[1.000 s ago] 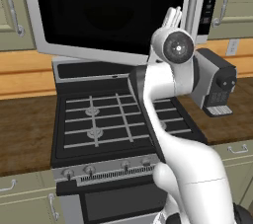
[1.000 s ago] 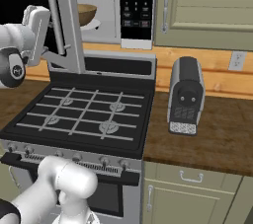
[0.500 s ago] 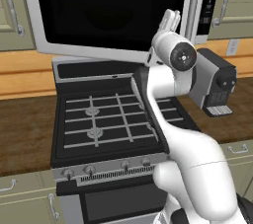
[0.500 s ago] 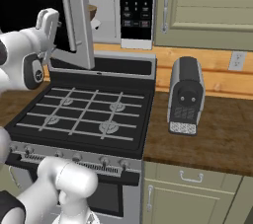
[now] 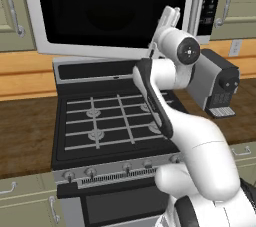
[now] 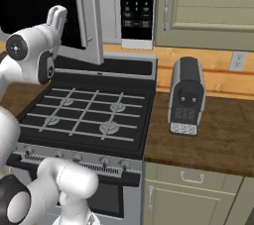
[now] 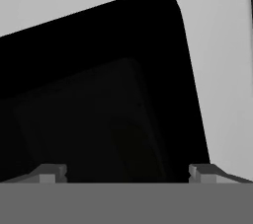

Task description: Open the microwave, place the bowl with waffle inside the microwave, then close the microwave door and turn it on.

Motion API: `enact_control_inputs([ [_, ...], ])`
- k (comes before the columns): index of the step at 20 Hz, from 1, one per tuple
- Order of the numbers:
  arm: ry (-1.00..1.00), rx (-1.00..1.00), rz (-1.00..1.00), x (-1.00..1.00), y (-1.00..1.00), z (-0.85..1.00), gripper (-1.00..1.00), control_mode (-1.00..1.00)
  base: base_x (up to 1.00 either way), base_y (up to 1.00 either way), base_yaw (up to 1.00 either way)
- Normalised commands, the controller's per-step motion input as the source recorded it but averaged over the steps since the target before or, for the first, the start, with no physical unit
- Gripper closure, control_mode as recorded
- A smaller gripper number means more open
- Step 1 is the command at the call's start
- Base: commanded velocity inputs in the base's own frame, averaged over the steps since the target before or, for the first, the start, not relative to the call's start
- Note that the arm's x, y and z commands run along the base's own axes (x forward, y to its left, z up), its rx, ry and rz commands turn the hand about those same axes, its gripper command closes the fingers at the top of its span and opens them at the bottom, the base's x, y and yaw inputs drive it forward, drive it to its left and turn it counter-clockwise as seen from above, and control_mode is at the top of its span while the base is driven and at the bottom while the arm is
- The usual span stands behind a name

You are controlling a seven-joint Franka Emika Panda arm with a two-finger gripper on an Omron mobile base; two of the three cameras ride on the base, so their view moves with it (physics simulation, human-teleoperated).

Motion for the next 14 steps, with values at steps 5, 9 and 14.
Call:
enact_control_inputs([
  [5, 0.00, 0.00, 0.04, 0.30, 0.00, 0.05, -1.00, -1.00, 0.00, 0.00, 0.00],
  [9, 0.00, 0.00, 0.03, 0.29, 0.00, 0.00, -1.00, -1.00, 0.00, 0.00, 0.00],
  [14, 0.00, 0.00, 0.03, 0.26, 0.00, 0.00, -1.00, -1.00, 0.00, 0.00, 0.00],
])
